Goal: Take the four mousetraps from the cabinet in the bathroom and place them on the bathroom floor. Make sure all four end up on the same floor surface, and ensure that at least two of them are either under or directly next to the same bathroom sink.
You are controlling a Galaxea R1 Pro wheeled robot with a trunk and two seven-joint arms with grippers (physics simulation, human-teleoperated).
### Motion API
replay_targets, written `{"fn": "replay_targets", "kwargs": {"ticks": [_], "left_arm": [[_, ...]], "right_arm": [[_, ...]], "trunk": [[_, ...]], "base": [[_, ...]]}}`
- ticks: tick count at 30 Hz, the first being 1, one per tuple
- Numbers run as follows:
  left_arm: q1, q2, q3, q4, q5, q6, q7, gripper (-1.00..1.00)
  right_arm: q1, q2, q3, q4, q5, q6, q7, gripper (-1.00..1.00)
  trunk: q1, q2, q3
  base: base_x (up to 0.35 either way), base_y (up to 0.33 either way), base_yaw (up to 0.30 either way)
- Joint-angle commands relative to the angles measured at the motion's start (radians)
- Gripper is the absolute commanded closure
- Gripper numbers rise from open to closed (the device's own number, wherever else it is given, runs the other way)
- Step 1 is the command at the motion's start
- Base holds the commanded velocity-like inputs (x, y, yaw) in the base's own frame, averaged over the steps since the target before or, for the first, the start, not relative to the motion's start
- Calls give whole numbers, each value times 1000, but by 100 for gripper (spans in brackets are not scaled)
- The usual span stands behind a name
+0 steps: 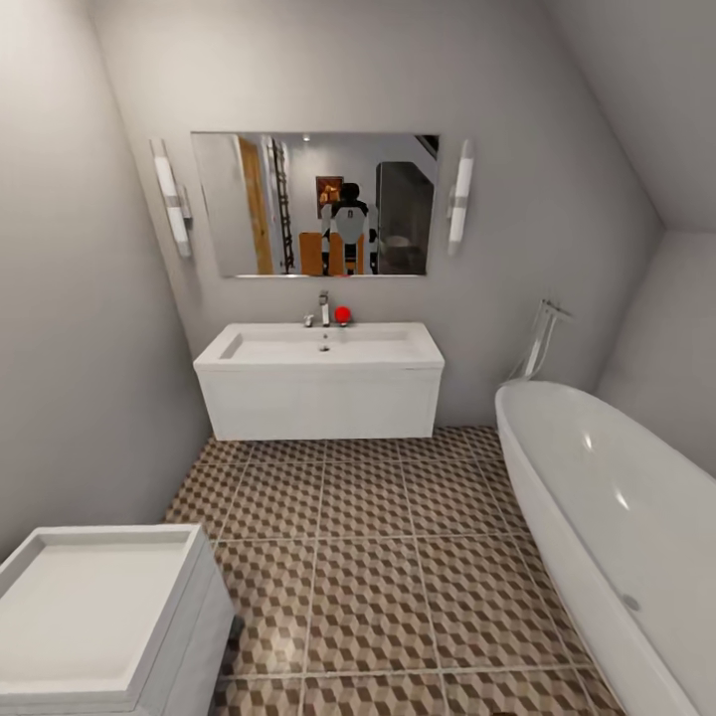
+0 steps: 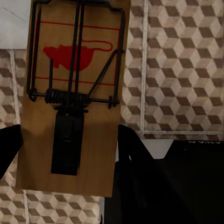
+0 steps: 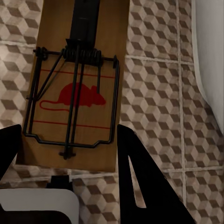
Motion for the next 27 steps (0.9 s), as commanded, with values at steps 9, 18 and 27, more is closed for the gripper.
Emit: {"fn": "replay_targets", "kwargs": {"ticks": [9,18,27], "left_arm": [[0,0,-8,0,6,0,-1,100],[0,0,-8,0,6,0,-1,100],[0,0,-8,0,6,0,-1,100]], "right_arm": [[0,1,8,-1,-11,-3,0,100],[0,1,8,-1,-11,-3,0,100],[0,-1,8,-1,-11,-3,0,100]], "trunk": [[1,-1,-2],[1,-1,-2],[1,-1,-2]], "base": [[333,0,0],[333,0,0],[333,0,0]]}}
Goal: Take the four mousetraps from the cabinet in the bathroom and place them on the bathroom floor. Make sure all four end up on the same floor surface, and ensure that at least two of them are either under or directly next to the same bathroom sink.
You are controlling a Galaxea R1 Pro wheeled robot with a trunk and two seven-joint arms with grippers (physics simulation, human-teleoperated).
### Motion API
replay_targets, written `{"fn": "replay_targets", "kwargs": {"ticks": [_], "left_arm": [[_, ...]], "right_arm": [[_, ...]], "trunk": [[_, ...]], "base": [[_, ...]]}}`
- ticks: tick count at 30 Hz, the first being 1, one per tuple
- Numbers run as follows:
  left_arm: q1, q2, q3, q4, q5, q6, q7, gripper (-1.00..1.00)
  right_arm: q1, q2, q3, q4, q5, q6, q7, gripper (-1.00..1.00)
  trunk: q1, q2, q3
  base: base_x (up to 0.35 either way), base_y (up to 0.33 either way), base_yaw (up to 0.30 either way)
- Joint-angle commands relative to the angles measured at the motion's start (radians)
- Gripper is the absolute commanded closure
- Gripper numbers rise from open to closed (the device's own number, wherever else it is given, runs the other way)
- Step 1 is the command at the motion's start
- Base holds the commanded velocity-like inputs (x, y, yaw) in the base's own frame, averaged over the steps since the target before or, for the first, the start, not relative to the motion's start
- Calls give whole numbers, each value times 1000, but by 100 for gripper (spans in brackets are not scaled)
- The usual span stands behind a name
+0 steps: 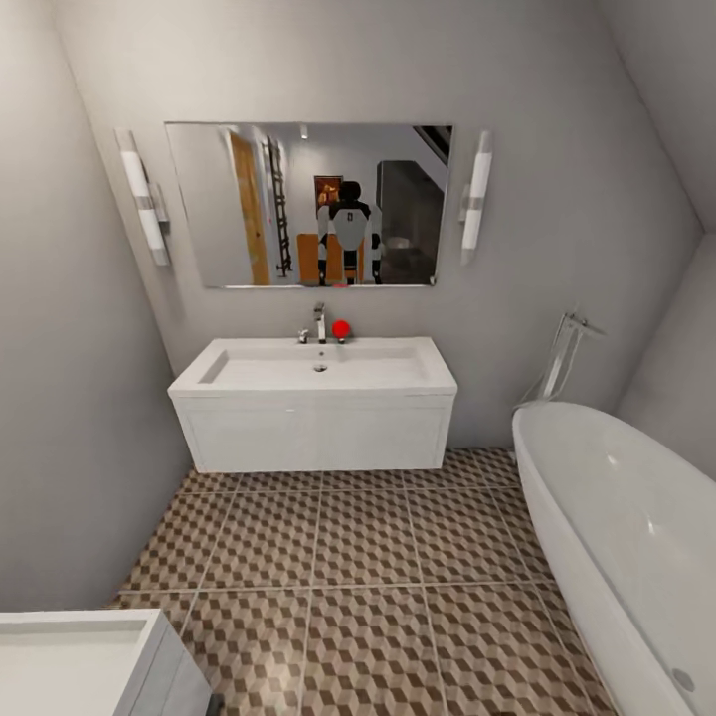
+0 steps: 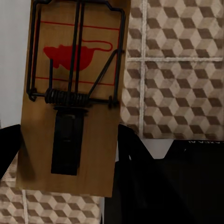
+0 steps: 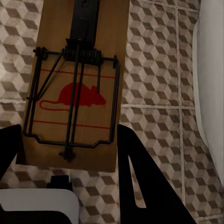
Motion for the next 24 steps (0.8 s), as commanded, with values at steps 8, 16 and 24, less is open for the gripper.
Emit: {"fn": "replay_targets", "kwargs": {"ticks": [8,16,24], "left_arm": [[-1,0,-8,0,6,1,-1,100],[-1,0,-8,0,6,2,-1,100],[0,0,-8,0,6,2,-1,100]], "right_arm": [[0,1,9,-1,-11,-2,0,100],[0,1,9,-1,-11,-2,0,100],[0,1,9,-1,-11,-2,0,100]], "trunk": [[1,-1,-2],[1,-1,-2],[1,-1,-2]], "base": [[333,0,0],[333,0,0],[333,0,0]]}}
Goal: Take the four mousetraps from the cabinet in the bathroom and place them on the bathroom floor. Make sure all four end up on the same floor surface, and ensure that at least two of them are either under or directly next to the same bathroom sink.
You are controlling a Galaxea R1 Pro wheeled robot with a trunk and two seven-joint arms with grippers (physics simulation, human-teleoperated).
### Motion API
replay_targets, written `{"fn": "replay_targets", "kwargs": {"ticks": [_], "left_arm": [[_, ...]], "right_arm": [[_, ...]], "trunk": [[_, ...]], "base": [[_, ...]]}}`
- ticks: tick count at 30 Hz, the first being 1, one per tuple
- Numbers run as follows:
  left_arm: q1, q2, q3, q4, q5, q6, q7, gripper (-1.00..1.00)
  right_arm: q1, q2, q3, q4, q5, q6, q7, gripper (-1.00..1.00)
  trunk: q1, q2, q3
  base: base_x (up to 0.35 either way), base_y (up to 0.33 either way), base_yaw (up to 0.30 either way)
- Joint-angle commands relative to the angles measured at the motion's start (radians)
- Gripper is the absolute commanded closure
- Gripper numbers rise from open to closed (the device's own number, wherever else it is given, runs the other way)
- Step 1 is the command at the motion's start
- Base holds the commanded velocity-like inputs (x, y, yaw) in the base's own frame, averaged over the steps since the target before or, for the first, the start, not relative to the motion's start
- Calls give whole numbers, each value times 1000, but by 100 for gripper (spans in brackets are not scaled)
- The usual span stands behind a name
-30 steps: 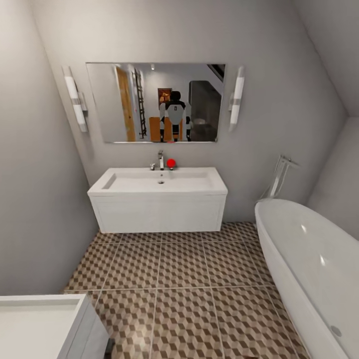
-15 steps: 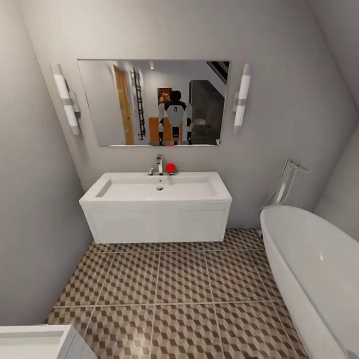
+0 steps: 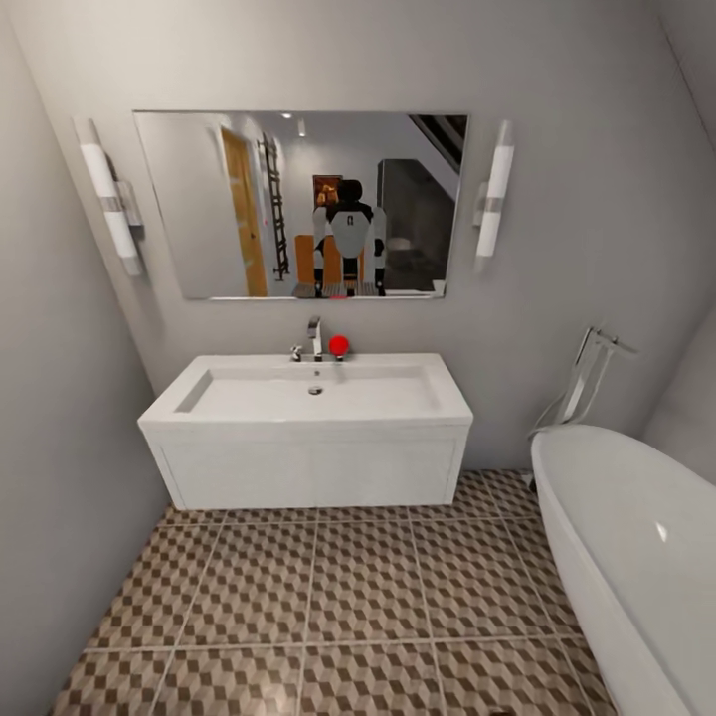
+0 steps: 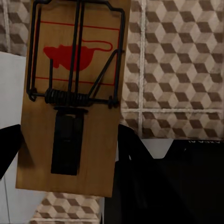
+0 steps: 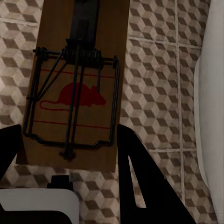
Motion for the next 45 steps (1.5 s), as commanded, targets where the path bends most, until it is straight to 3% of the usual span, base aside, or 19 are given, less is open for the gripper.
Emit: {"fn": "replay_targets", "kwargs": {"ticks": [1,13,21,40,43,45], "left_arm": [[-1,0,-8,0,6,1,-1,100],[-1,-3,-6,-12,9,1,1,100],[-1,-3,-5,-69,9,2,-2,100],[-1,-3,-5,-74,10,1,1,100],[-1,-3,-5,-73,10,1,3,100],[-1,-3,-5,-73,10,1,4,100]], "right_arm": [[0,0,9,-1,-11,-2,0,100],[0,-8,8,-2,-8,-4,0,100],[0,-6,9,-2,-7,-4,0,100],[0,-2,10,-3,-8,0,-10,100],[-2,0,9,-4,-7,38,-22,100],[-12,8,10,-12,-2,166,-38,100]], "trunk": [[1,-1,-2],[1,-1,-2],[32,-57,-27],[104,-190,-86],[116,-211,-96],[124,-225,-102]], "base": [[333,0,0],[239,0,0],[0,0,0],[0,0,0],[0,0,0],[0,0,0]]}}
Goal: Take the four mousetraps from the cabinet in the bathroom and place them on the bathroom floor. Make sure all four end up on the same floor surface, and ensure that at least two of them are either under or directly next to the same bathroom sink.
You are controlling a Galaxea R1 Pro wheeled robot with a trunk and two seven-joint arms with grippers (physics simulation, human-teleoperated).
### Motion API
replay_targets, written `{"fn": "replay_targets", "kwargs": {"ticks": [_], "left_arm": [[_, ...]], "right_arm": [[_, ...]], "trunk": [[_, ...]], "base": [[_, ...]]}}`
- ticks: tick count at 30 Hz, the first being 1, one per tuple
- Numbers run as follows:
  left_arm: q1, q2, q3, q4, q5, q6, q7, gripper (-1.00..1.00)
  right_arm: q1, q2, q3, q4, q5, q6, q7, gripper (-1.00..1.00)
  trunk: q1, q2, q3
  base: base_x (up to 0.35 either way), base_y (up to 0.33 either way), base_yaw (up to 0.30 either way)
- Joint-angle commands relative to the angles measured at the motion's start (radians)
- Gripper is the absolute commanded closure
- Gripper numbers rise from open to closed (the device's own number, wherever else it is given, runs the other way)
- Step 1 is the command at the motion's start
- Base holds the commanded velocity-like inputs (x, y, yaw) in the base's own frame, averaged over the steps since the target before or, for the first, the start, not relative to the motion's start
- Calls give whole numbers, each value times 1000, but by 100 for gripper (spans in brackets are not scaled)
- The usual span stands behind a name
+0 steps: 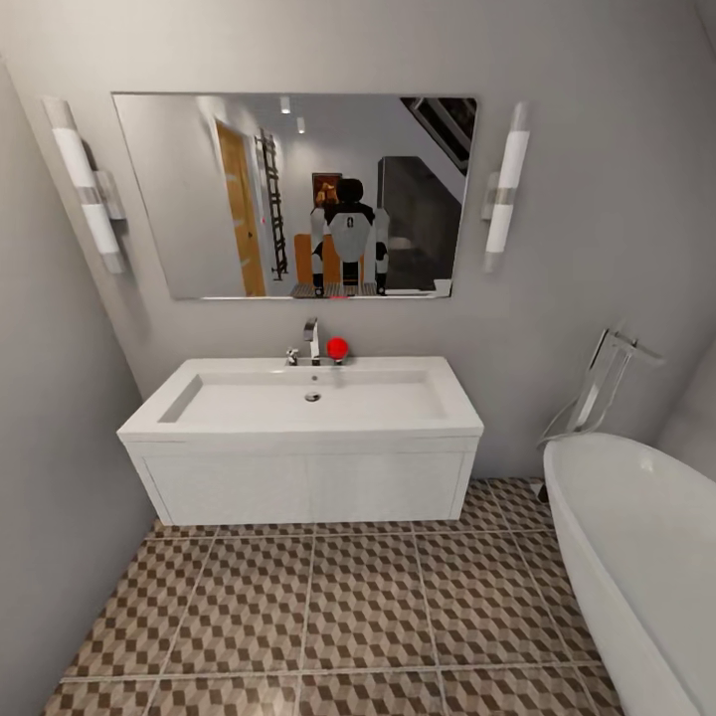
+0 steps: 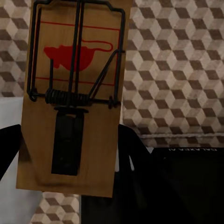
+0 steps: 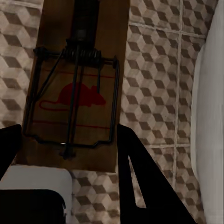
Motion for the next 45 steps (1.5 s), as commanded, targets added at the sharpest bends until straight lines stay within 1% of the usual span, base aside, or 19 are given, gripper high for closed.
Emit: {"fn": "replay_targets", "kwargs": {"ticks": [1,3,4,5,6,7,9,12,14,17,21,24,29,41,45], "left_arm": [[-1,1,-8,-1,7,1,0,100],[-1,1,-7,-1,8,1,1,100],[-1,1,-7,-1,10,2,3,100],[-1,1,-7,0,12,2,4,100],[-1,1,-7,0,23,6,8,100],[-1,1,-7,0,27,6,10,100],[-1,0,-7,0,49,9,14,100],[-1,-1,-8,1,65,10,16,100],[-1,-1,-8,1,70,11,16,100],[-1,-9,-8,3,72,11,16,100],[-1,-13,-8,4,73,11,17,100],[-1,-14,-8,5,73,11,16,100],[-1,-15,-8,6,73,13,16,100],[-1,-21,-10,6,70,20,16,100],[-1,-19,-10,7,71,19,16,100]], "right_arm": [[-50,13,9,-11,-1,181,-8,100],[-89,34,10,-11,0,235,-9,100],[-104,49,11,-11,1,260,-9,100],[-110,58,12,-11,2,275,-10,100],[-122,82,16,-12,13,318,-10,100],[-124,88,17,-12,19,330,-10,100],[-130,101,18,-10,44,354,-9,100],[-125,101,18,-7,56,336,-7,100],[-123,99,18,-5,58,276,-5,100],[-121,103,19,-2,61,224,-4,100],[-121,104,20,-1,64,200,-4,100],[-121,102,20,-1,65,194,-4,100],[-120,107,23,-2,69,192,-4,100],[-120,110,25,-4,71,192,-4,100],[-120,110,24,-4,70,192,-4,100]], "trunk": [[4,-8,-5],[12,-22,-11],[16,-29,-14],[19,-36,-17],[23,-43,-20],[27,-50,-23],[35,-64,-30],[46,-85,-39],[54,-99,-45],[65,-120,-55],[81,-148,-67],[92,-169,-77],[111,-204,-92],[157,-288,-130],[173,-316,-142]], "base": [[0,0,0],[0,0,0],[0,0,0],[0,0,0],[0,0,0],[0,0,0],[0,0,0],[0,0,0],[0,0,0],[0,0,0],[0,0,0],[0,0,0],[43,0,0],[319,0,0],[51,0,0]]}}
